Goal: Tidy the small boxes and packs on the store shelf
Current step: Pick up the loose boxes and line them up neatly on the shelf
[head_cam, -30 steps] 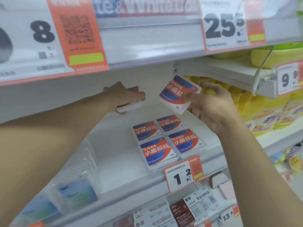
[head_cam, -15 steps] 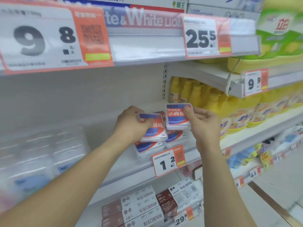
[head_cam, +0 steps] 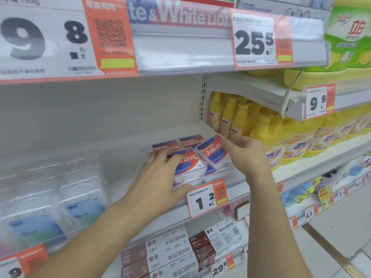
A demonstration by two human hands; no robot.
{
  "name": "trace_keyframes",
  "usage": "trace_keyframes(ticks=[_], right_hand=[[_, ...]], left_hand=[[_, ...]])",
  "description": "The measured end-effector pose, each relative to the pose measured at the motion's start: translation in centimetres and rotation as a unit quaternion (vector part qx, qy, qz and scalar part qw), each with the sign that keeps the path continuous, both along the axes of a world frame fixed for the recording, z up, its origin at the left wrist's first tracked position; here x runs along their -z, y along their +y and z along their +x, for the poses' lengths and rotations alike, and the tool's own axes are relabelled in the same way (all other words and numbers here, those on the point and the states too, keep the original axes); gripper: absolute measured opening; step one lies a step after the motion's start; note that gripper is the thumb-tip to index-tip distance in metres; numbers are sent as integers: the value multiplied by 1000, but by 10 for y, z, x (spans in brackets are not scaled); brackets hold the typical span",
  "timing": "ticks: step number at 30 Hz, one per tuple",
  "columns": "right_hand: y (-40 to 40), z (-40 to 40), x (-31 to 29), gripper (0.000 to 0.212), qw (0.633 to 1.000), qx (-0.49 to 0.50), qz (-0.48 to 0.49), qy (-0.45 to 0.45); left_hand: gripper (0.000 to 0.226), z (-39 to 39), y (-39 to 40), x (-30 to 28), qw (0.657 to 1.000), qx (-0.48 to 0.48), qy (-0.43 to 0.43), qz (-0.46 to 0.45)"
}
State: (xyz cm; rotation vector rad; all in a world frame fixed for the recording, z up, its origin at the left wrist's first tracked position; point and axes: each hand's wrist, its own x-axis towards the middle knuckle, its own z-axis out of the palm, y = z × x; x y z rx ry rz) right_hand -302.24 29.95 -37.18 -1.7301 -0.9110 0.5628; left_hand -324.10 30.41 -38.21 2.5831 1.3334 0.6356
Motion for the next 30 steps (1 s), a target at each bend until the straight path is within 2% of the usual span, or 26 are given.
trace_keyframes(ticks=[4, 8, 11, 14, 20, 30], right_hand=[[-11, 5, -5, 53, 993, -34, -82, -75], [-19, 8, -7, 31, 991, -46, -97, -82], [-17, 8, -4, 41, 991, -82, -96, -33], [-16, 8, -2, 47, 988, -114, -104, -24], [-19, 6, -6, 33, 983, -137, -102, -65], [-24, 2, -11, 89, 953, -203, -178, -138]], left_hand=[[63, -1, -7, 8, 998, -22, -66, -11], [58, 0, -14, 12, 987, -34, -148, -46], [55, 1, -17, 13, 979, -47, -185, -74], [52, 2, -18, 12, 975, -56, -190, -95], [51, 2, -28, 9, 981, -94, -143, -96], [53, 17, -41, 9, 972, -146, -162, -90]])
